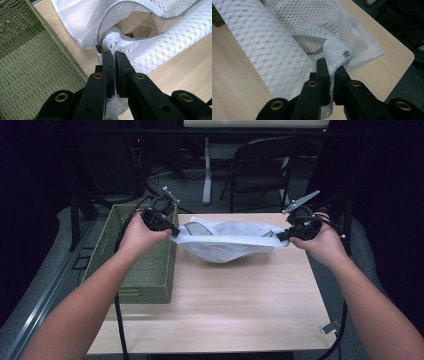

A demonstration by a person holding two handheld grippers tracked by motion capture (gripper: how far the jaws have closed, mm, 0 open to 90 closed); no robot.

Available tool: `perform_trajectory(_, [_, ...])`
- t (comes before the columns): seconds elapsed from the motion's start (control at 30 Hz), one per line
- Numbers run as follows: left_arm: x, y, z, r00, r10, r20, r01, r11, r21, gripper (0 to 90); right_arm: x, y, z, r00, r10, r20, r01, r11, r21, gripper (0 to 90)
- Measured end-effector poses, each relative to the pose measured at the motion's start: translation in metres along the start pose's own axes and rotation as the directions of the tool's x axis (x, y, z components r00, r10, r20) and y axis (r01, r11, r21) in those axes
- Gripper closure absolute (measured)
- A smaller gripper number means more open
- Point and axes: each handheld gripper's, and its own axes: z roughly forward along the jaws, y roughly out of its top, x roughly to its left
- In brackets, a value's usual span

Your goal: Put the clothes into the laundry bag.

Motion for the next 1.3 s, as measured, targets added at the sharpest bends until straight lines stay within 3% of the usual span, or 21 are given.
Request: perform_trajectory(1.3, [-0.007, -0.022, 0.010, 0.9990, 0.021, 0.041, -0.022, 0.9991, 0.038, 87.5, 0.010, -0.015, 0.009, 0.9992, -0.022, -0.034, 0.023, 0.999, 0.033, 85.6])
